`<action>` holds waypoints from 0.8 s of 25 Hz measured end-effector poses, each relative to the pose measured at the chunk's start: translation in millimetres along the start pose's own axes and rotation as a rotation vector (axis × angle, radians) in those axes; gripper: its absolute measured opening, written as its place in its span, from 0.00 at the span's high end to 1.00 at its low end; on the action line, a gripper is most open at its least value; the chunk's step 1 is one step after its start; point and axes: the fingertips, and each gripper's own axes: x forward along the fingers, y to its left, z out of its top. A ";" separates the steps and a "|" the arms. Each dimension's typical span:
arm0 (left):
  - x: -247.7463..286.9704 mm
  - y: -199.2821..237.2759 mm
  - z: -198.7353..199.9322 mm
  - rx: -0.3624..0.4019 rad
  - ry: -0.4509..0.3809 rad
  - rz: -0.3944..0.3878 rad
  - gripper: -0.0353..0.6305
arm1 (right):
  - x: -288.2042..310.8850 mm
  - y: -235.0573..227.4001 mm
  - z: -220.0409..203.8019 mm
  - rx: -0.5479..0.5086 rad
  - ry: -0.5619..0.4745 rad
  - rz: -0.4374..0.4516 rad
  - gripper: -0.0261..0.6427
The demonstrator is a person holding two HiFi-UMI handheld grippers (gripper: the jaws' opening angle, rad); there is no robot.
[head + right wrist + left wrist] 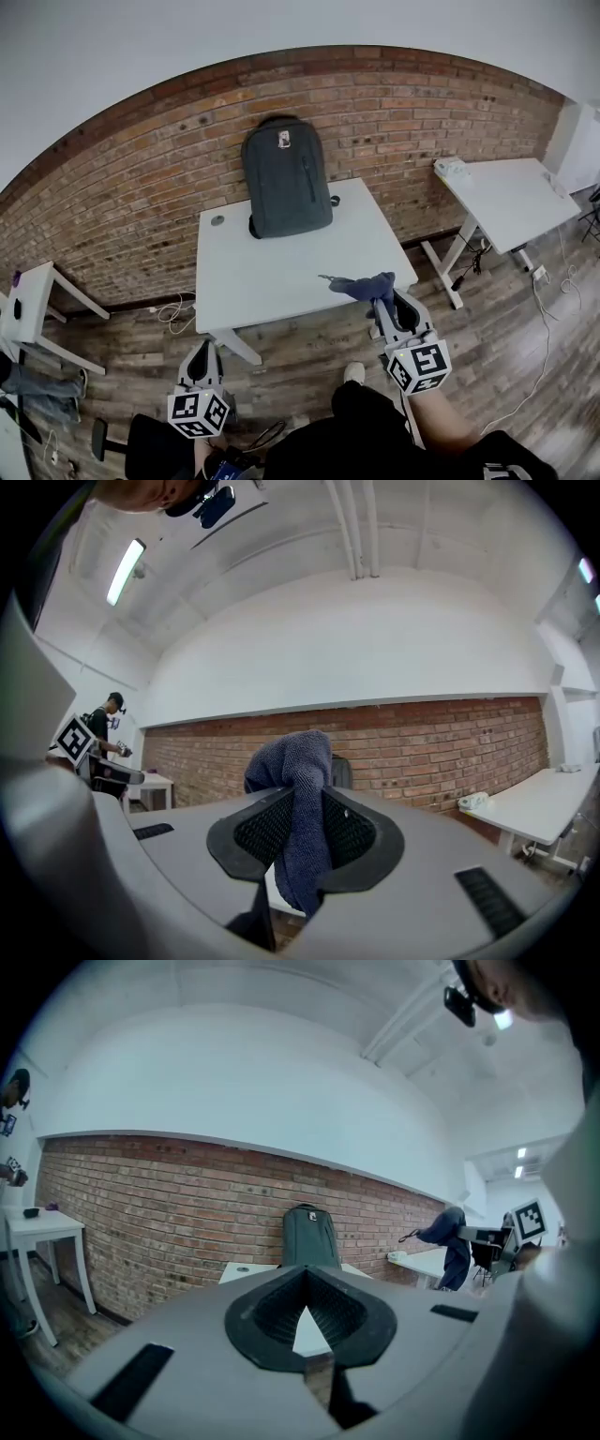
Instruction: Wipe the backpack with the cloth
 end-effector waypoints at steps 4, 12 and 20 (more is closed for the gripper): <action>-34.3 7.1 10.0 -0.005 -0.028 0.019 0.96 | -27.2 10.5 11.8 -0.011 -0.004 -0.023 0.83; -65.8 -6.4 4.7 -0.011 -0.031 0.016 0.96 | -55.8 27.4 19.6 -0.025 -0.004 0.004 0.83; -101.4 -53.4 -2.0 -0.011 -0.028 0.016 0.96 | -111.5 12.3 26.2 -0.018 -0.016 0.015 0.83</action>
